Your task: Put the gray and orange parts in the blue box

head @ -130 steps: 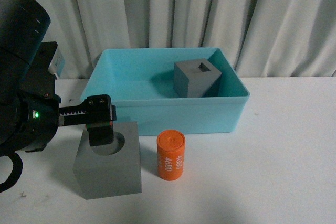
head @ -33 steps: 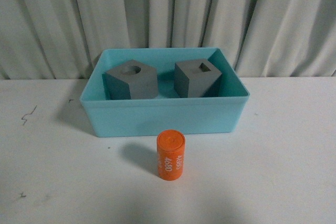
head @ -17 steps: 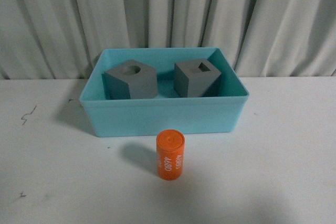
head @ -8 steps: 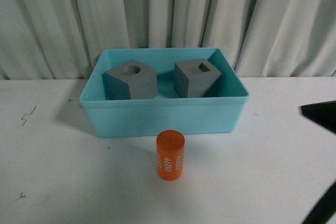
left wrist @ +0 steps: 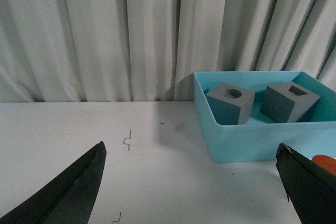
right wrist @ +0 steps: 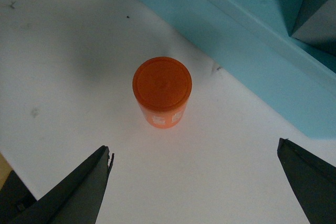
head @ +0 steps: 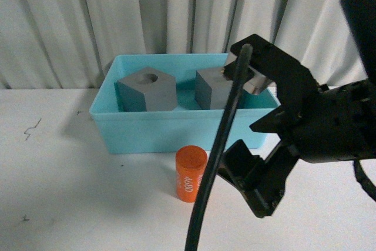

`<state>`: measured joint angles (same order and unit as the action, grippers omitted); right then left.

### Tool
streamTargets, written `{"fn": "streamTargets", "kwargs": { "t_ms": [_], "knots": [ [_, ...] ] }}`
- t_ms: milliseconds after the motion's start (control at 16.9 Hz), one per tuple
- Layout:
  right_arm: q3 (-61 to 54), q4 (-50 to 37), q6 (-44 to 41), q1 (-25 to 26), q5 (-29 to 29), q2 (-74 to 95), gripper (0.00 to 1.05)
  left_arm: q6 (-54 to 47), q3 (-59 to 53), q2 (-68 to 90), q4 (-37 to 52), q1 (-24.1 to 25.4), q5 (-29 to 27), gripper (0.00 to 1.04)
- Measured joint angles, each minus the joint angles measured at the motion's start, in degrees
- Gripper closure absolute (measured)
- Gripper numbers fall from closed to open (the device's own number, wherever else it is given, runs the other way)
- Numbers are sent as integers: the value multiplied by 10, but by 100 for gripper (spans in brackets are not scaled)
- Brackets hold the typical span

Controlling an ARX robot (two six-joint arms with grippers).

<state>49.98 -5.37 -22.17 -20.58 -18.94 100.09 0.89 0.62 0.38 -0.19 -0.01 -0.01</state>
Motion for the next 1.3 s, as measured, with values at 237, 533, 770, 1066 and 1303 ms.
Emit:
{"fn": "streamTargets", "kwargs": {
  "t_ms": [237,533,770,1066,1303],
  "knots": [
    [57,-6,2,-47,17,84,6,0,0,0,0,0,0,7],
    [120,-20,47,-64,51,174,6,0,0,0,0,0,0,7],
    [127,-13,65,-65,57,190,37,0,0,0,0,0,0,7],
    [69,-89,118,-64,45,119,58,0,0,0,0,0,0,7],
    [43,-121,171,-24,27,-55,58,0,0,0,0,0,0,7]
  ]
}}
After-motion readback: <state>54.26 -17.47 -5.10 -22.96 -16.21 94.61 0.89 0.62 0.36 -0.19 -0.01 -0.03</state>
